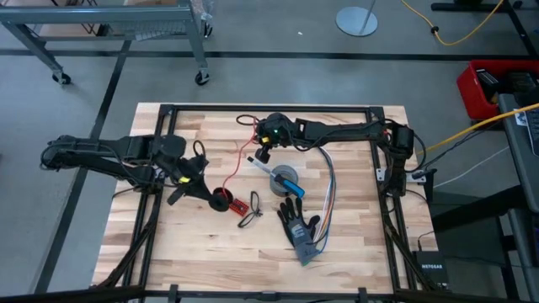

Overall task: Coil cords
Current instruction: Uncoil the red wire from the spool

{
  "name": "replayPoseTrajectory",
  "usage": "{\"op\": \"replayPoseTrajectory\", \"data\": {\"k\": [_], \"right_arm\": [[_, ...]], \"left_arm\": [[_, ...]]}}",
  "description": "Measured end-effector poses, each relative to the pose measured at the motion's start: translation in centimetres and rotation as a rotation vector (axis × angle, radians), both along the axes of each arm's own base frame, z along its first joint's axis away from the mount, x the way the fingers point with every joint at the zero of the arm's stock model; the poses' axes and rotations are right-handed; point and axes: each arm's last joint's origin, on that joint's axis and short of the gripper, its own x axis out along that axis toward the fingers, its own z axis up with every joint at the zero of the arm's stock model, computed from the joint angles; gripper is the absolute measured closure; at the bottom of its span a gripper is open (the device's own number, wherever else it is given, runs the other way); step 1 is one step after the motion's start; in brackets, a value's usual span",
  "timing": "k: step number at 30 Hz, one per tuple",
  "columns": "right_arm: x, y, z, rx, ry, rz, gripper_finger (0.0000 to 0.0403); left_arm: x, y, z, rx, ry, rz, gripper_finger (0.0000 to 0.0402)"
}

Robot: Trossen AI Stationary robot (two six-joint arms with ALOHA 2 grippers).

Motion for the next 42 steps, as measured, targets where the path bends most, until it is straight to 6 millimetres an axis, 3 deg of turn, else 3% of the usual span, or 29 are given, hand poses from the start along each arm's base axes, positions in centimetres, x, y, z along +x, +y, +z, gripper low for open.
{"op": "replayPoseTrajectory", "data": {"k": [6, 11, 19, 32, 42], "right_arm": [[-0.1, 0.3, -0.2, 0.091, 0.007, 0.052, 0.0397], [-0.5, 0.9, -0.8, 0.222, 0.064, 0.13, 0.0397], [-1.0, 4.2, -2.0, 0.262, 0.228, 0.184, 0.0397], [-0.4, 8.8, -2.4, 0.173, 0.213, 0.221, 0.0397], [-0.2, 11.7, -2.8, 0.179, 0.218, 0.276, 0.0397]], "left_arm": [[-0.5, 1.1, -1.3, 0.148, 0.15, 0.253, 0.0402], [-0.6, 2.2, -1.3, 0.255, 0.152, 0.446, 0.0402], [-0.2, 3.5, 0.6, 0.387, -0.066, 0.685, 0.0402], [0.7, 4.0, 3.9, 0.476, -0.424, 0.716, 0.0401], [-0.7, 4.3, 6.4, 0.628, -0.626, 0.863, 0.0401]]}}
